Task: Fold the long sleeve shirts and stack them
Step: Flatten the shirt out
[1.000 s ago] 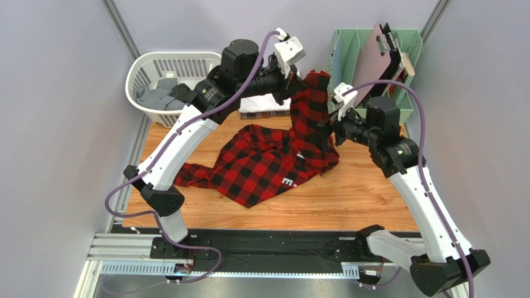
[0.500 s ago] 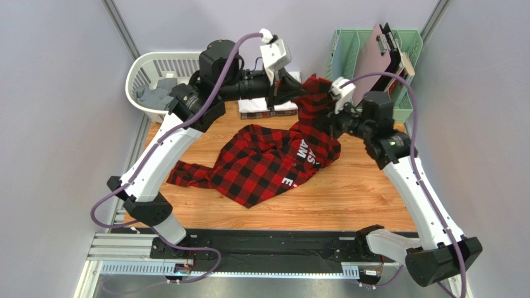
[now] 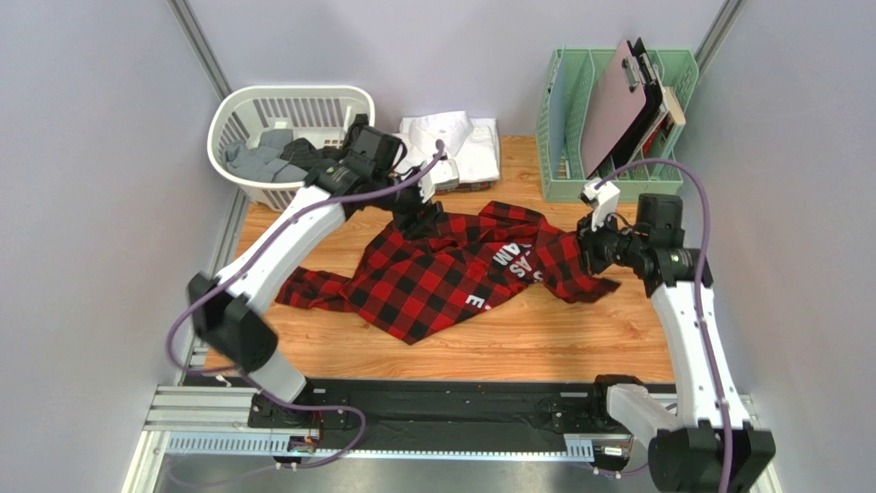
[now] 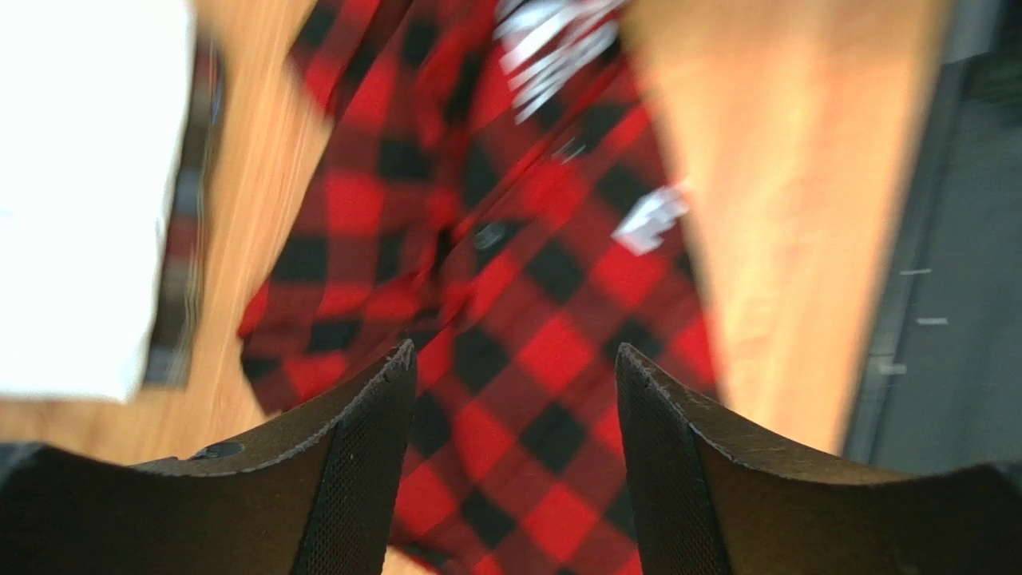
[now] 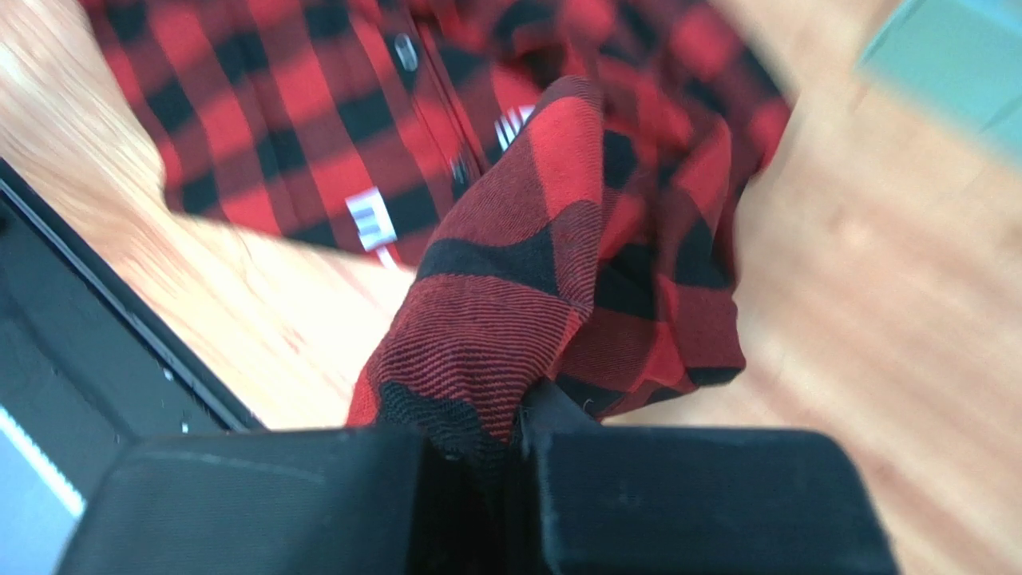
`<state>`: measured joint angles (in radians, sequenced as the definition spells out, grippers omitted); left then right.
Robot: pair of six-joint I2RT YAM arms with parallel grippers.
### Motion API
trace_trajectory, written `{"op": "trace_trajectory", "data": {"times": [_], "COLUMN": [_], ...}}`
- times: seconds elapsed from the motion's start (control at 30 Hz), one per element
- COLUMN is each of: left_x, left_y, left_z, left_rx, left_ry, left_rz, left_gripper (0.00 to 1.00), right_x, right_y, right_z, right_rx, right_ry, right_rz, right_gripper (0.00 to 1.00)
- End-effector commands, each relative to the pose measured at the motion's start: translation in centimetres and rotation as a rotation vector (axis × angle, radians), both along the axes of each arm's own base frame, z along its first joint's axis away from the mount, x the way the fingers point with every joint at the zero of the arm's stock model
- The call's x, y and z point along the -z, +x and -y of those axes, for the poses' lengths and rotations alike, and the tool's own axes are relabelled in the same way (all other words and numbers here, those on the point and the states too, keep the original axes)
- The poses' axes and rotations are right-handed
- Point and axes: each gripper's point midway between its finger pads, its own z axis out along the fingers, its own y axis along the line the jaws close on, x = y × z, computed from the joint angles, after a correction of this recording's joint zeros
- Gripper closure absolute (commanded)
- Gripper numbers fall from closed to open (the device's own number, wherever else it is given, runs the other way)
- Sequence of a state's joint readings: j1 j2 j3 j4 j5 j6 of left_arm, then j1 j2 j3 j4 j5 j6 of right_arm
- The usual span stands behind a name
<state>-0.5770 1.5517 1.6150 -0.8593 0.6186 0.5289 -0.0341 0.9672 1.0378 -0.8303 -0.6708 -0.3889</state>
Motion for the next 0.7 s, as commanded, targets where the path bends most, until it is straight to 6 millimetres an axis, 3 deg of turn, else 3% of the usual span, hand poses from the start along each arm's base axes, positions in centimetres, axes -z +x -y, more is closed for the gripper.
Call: {"op": "trace_trajectory", "data": {"times": [0.0,0.03,0.07,0.1,0.13,0.17,0.2,0.23,0.27,0.37,0.5,0.67], "left_x": [6.5,9.3,8.5,9.1,12.2,11.1,11.6,14.0,13.1,13.5,10.8,12.3], "left_y": [9.3,11.2,13.7,15.0,16.2,17.9,18.6,19.0,19.4,18.3,15.1,11.6], "left_z": [-2.6,-2.8,-2.8,-2.8,-2.7,-2.4,-2.1,-1.5,-1.0,0.7,2.3,3.1], "left_rx": [-0.162,-0.183,-0.212,-0.215,-0.213,-0.225,-0.224,-0.201,-0.191,-0.119,-0.022,0.067], "left_ry": [0.185,0.243,0.233,0.249,0.294,0.282,0.282,0.282,0.261,0.183,0.067,0.123], "left_rz": [0.051,0.027,0.076,0.085,0.042,0.067,0.053,-0.006,-0.010,-0.076,-0.123,-0.169], "left_gripper": [0.30,0.30,0.30,0.29,0.30,0.30,0.29,0.30,0.30,0.30,0.30,0.29], "right_x": [4.4,4.7,5.1,5.4,5.4,5.4,5.5,5.5,5.4,5.6,5.8,5.9], "right_y": [0.0,0.0,0.2,0.0,0.0,0.0,-0.1,-0.1,0.0,0.0,0.2,1.1], "right_z": [1.8,1.9,2.0,2.1,2.0,2.1,2.1,2.1,2.2,2.3,2.3,2.5], "right_rx": [0.026,0.028,0.034,0.035,0.036,0.037,0.037,0.037,0.042,0.047,0.048,0.060], "right_ry": [-0.105,-0.108,-0.116,-0.116,-0.115,-0.116,-0.116,-0.116,-0.120,-0.127,-0.125,-0.121], "right_rz": [-0.162,-0.178,-0.197,-0.212,-0.214,-0.217,-0.219,-0.217,-0.215,-0.225,-0.232,-0.247], "right_gripper": [1.00,1.00,1.00,1.00,1.00,1.00,1.00,1.00,1.00,1.00,1.00,1.00]}}
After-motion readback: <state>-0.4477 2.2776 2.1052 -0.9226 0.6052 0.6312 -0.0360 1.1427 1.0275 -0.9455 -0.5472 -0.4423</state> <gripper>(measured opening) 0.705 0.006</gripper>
